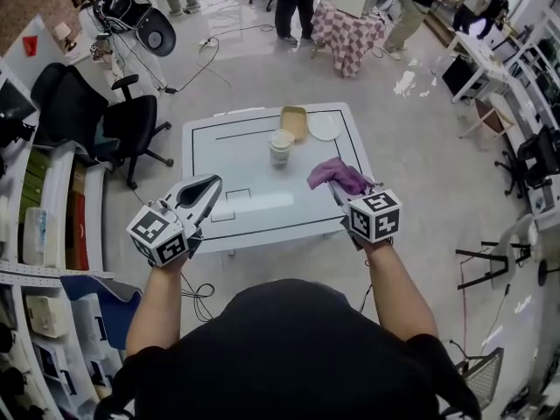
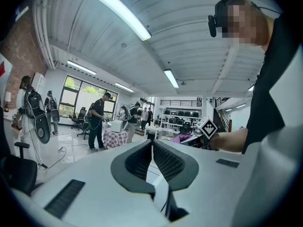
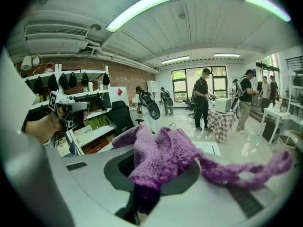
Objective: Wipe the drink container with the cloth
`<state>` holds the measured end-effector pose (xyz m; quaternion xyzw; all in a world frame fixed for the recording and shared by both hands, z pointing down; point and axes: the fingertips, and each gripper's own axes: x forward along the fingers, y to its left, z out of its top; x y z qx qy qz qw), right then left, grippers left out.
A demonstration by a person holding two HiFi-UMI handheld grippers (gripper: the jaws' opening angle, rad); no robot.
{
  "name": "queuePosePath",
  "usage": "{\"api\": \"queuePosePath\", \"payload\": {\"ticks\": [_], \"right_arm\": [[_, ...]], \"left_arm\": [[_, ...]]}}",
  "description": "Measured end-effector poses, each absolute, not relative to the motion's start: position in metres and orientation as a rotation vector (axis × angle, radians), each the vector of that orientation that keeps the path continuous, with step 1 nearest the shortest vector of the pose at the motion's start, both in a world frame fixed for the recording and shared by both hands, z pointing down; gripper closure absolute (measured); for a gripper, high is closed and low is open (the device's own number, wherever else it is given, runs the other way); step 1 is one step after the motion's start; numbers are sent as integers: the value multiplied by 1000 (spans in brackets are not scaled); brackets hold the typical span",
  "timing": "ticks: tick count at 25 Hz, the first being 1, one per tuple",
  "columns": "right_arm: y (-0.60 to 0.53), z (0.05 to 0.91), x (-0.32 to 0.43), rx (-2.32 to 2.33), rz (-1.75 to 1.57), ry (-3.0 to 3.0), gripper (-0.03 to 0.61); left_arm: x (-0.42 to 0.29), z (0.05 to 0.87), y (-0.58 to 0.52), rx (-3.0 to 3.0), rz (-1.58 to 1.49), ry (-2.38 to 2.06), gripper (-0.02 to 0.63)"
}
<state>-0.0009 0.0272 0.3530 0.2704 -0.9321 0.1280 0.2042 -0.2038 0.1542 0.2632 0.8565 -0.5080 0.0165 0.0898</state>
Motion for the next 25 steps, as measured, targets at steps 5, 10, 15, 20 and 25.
{"api": "queuePosePath", "payload": {"ticks": [5, 10, 15, 20, 25], "right_arm": [[7, 364, 2, 754, 392, -2590, 500], [-29, 380, 4, 727, 419, -2577, 500], [-75, 390, -13, 681, 429, -2590, 500], [-125, 395, -24, 619, 430, -2597, 500], [-160, 408, -34, 542, 436, -2593, 500]], "left_arm": [[-200, 267, 135, 2530, 59, -1505, 588], [-199, 266, 101, 2513, 54, -1567, 588], [-209, 270, 61, 2477, 79, -1600, 588], [-212, 273, 15, 2443, 86, -1634, 588], [-208, 279, -16, 2404, 113, -1666, 588]]}}
